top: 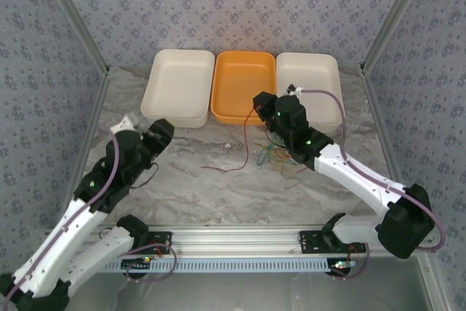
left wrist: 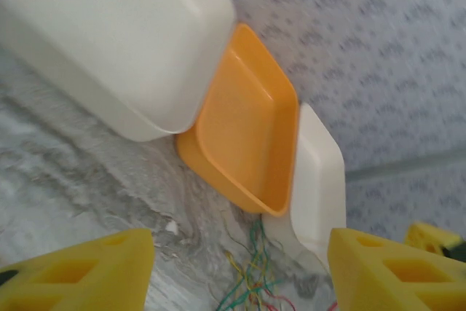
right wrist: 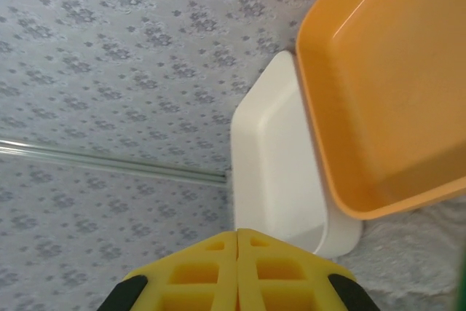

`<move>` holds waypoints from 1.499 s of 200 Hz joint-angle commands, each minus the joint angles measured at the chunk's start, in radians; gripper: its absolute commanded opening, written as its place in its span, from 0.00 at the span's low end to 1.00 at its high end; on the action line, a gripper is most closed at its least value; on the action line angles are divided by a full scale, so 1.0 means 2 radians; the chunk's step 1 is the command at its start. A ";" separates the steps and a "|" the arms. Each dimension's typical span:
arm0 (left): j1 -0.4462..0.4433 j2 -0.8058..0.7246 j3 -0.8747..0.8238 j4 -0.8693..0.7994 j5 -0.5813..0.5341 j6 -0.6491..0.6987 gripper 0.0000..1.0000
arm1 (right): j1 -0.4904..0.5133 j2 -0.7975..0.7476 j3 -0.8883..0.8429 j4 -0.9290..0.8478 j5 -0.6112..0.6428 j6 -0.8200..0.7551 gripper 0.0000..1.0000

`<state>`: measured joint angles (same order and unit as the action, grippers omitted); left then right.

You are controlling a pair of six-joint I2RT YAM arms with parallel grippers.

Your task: Untangle the cables

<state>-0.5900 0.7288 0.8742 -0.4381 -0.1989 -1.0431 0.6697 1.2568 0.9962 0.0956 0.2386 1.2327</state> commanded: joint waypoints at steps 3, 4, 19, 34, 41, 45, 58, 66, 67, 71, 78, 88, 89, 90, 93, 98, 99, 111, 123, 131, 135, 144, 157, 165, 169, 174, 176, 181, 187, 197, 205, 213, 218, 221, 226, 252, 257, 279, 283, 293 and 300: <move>-0.025 0.095 0.059 0.066 0.143 0.209 0.63 | -0.015 -0.001 0.024 -0.089 -0.017 -0.071 0.00; -0.028 0.098 0.062 0.067 0.146 0.214 0.63 | -0.016 -0.001 0.025 -0.090 -0.017 -0.071 0.00; -0.083 0.155 0.100 0.078 0.153 0.316 0.69 | -0.025 -0.002 0.031 -0.098 -0.033 -0.079 0.00; -0.126 0.204 0.123 0.090 0.151 0.386 0.71 | -0.034 -0.002 0.038 -0.108 -0.049 -0.082 0.00; -0.138 0.225 0.127 0.099 0.150 0.406 0.72 | -0.037 -0.002 0.041 -0.112 -0.054 -0.083 0.00; -0.143 0.236 0.129 0.106 0.150 0.416 0.73 | -0.039 -0.002 0.042 -0.115 -0.058 -0.083 0.00; -0.153 0.264 0.128 0.134 0.137 0.439 0.74 | -0.044 -0.003 0.043 -0.120 -0.069 -0.079 0.00; -0.154 0.277 0.122 0.155 0.136 0.453 0.74 | -0.047 -0.005 0.041 -0.120 -0.077 -0.075 0.00; -0.154 0.279 0.122 0.159 0.136 0.454 0.74 | -0.048 -0.005 0.040 -0.120 -0.078 -0.075 0.00; -0.156 0.285 0.120 0.169 0.136 0.460 0.74 | -0.048 -0.006 0.040 -0.119 -0.081 -0.073 0.00; -0.156 0.297 0.116 0.186 0.141 0.469 0.74 | -0.051 -0.008 0.038 -0.120 -0.088 -0.069 0.00; -0.158 0.312 0.116 0.204 0.144 0.476 0.74 | -0.054 -0.011 0.035 -0.121 -0.098 -0.069 0.00; -0.158 0.315 0.117 0.205 0.144 0.477 0.74 | -0.054 -0.011 0.036 -0.121 -0.099 -0.068 0.00; -0.158 0.316 0.118 0.206 0.145 0.478 0.74 | -0.055 -0.011 0.035 -0.121 -0.099 -0.068 0.00; -0.159 0.321 0.119 0.209 0.147 0.480 0.74 | -0.056 -0.012 0.035 -0.121 -0.102 -0.068 0.00; -0.160 0.329 0.123 0.213 0.150 0.482 0.74 | -0.057 -0.014 0.034 -0.123 -0.106 -0.068 0.00; -0.160 0.331 0.123 0.214 0.151 0.482 0.74 | -0.057 -0.014 0.034 -0.122 -0.106 -0.068 0.00; -0.163 0.350 0.135 0.219 0.154 0.487 0.74 | -0.061 -0.018 0.032 -0.123 -0.114 -0.065 0.00; -0.165 0.367 0.146 0.218 0.148 0.491 0.74 | -0.064 -0.022 0.028 -0.122 -0.119 -0.060 0.00; -0.164 0.376 0.149 0.220 0.142 0.493 0.73 | -0.065 -0.025 0.025 -0.120 -0.121 -0.056 0.00; -0.165 0.380 0.151 0.223 0.139 0.494 0.73 | -0.065 -0.027 0.023 -0.119 -0.123 -0.054 0.00; -0.164 0.388 0.152 0.230 0.132 0.497 0.72 | -0.067 -0.030 0.020 -0.117 -0.127 -0.048 0.00; -0.165 0.398 0.156 0.239 0.122 0.498 0.70 | -0.068 -0.032 0.015 -0.111 -0.135 -0.040 0.00; -0.164 0.403 0.160 0.243 0.119 0.498 0.68 | -0.068 -0.034 0.014 -0.111 -0.138 -0.038 0.00; -0.165 0.406 0.161 0.245 0.118 0.497 0.66 | -0.068 -0.035 0.013 -0.111 -0.138 -0.036 0.00; -0.165 0.410 0.164 0.246 0.117 0.496 0.61 | -0.069 -0.036 0.012 -0.112 -0.138 -0.035 0.00; -0.165 0.411 0.165 0.246 0.117 0.496 0.59 | -0.068 -0.037 0.012 -0.112 -0.138 -0.035 0.00; -0.165 0.414 0.168 0.246 0.116 0.496 0.52 | -0.068 -0.038 0.011 -0.112 -0.138 -0.033 0.00; -0.165 0.417 0.173 0.243 0.118 0.496 0.39 | -0.069 -0.039 0.009 -0.112 -0.138 -0.032 0.00; -0.165 0.418 0.178 0.236 0.116 0.495 0.12 | -0.071 -0.042 0.008 -0.114 -0.137 -0.032 0.00; -0.164 0.414 0.174 0.236 0.113 0.492 0.00 | -0.074 -0.043 0.009 -0.120 -0.135 -0.034 0.00; -0.164 0.404 0.166 0.239 0.106 0.488 0.00 | -0.081 -0.045 0.009 -0.129 -0.135 -0.034 0.00; -0.165 0.398 0.159 0.239 0.103 0.488 0.00 | -0.087 -0.047 0.008 -0.133 -0.135 -0.036 0.00; -0.164 0.392 0.155 0.239 0.100 0.487 0.00 | -0.090 -0.048 0.008 -0.136 -0.135 -0.036 0.00; -0.165 0.382 0.151 0.234 0.096 0.486 0.00 | -0.098 -0.051 0.006 -0.139 -0.135 -0.038 0.00; -0.165 0.334 0.137 0.178 0.077 0.493 0.00 | -0.159 -0.063 -0.019 -0.135 -0.170 -0.029 0.32; -0.165 0.326 0.132 0.172 0.075 0.496 0.00 | -0.171 -0.064 -0.025 -0.128 -0.180 -0.024 0.35; -0.162 0.295 0.123 0.137 0.075 0.511 0.00 | -0.212 -0.067 -0.042 -0.113 -0.211 -0.012 0.41; -0.161 0.290 0.122 0.132 0.076 0.512 0.00 | -0.218 -0.067 -0.043 -0.111 -0.216 -0.011 0.41; -0.156 0.282 0.123 0.119 0.076 0.512 0.00 | -0.226 -0.067 -0.045 -0.107 -0.226 -0.008 0.45; -0.151 0.276 0.125 0.111 0.075 0.509 0.00 | -0.228 -0.067 -0.046 -0.108 -0.229 -0.007 0.48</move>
<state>-0.9131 1.3258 1.1236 -0.1234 -0.0284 -0.0463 0.2386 1.1389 0.9173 -0.1497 -0.1410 1.1927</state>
